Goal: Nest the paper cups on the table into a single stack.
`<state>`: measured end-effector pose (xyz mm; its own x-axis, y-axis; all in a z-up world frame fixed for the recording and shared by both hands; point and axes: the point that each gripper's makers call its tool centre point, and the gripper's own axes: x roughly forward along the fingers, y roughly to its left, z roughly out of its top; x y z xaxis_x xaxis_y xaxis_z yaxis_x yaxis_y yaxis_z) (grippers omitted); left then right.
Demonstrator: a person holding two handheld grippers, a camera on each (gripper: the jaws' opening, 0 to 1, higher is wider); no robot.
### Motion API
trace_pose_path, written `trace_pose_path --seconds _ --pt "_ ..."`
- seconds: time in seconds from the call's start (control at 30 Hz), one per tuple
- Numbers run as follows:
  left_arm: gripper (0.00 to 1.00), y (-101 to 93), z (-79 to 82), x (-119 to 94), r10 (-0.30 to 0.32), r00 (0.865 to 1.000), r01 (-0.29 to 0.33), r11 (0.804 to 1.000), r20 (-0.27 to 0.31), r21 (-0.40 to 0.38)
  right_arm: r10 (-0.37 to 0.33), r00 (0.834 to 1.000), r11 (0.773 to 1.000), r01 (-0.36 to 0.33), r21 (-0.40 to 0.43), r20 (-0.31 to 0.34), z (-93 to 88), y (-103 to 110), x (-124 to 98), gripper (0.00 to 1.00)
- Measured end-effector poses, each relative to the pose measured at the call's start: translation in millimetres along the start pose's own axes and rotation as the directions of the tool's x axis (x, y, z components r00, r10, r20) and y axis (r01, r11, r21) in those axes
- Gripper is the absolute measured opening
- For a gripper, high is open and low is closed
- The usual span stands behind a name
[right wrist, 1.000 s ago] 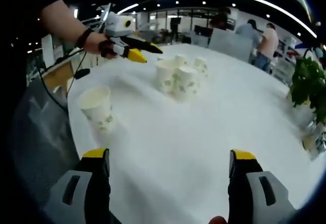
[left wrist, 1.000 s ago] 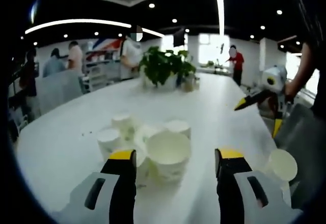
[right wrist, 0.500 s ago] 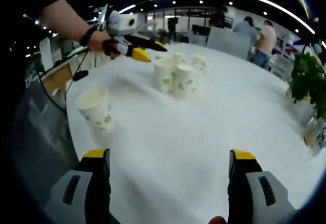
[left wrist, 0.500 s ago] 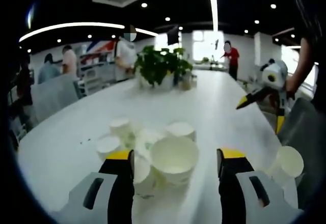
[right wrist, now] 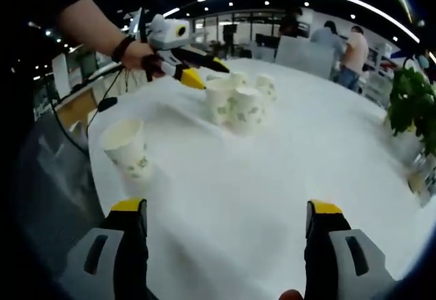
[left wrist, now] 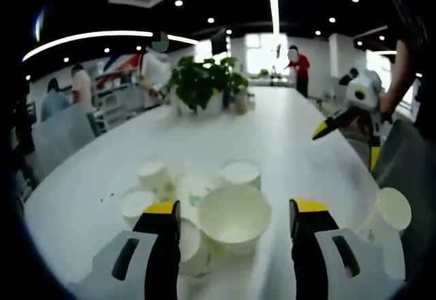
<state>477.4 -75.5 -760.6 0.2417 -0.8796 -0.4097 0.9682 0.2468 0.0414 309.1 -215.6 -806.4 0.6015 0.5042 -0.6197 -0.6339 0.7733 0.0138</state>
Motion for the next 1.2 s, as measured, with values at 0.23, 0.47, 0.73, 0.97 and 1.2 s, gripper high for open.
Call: trace_pose_path --seconds 0.23,0.47,0.73,0.97,1.2 --pt "0.63 3.2 -2.3 9.0 -0.015 1.000 0.016 0.999 -0.024 0.041 -0.010 1.000 1.000 0.010 0.013 -0.002 -3.1 -5.1 -2.3 0.95" --pt "0.60 1.7 -7.0 14.3 -0.033 0.997 0.037 0.998 -0.064 0.056 -0.016 1.000 1.000 0.016 0.015 0.004 -1.1 -12.8 -8.5 0.95" --pt "0.57 -4.4 -1.9 23.1 -0.067 0.996 0.072 0.994 -0.065 0.080 -0.012 1.000 1.000 0.012 0.018 0.005 -0.6 -14.8 -8.8 0.95" --pt "0.51 -3.9 -1.0 30.0 -0.073 0.995 0.077 0.995 -0.071 0.059 -0.014 1.000 1.000 0.014 0.024 0.010 -0.2 -18.5 -9.3 0.94" --pt "0.50 -5.7 -3.2 31.2 -0.080 0.993 0.087 0.993 -0.089 0.082 -0.015 1.000 1.000 0.014 0.025 0.008 -2.5 -18.0 -9.0 0.94"
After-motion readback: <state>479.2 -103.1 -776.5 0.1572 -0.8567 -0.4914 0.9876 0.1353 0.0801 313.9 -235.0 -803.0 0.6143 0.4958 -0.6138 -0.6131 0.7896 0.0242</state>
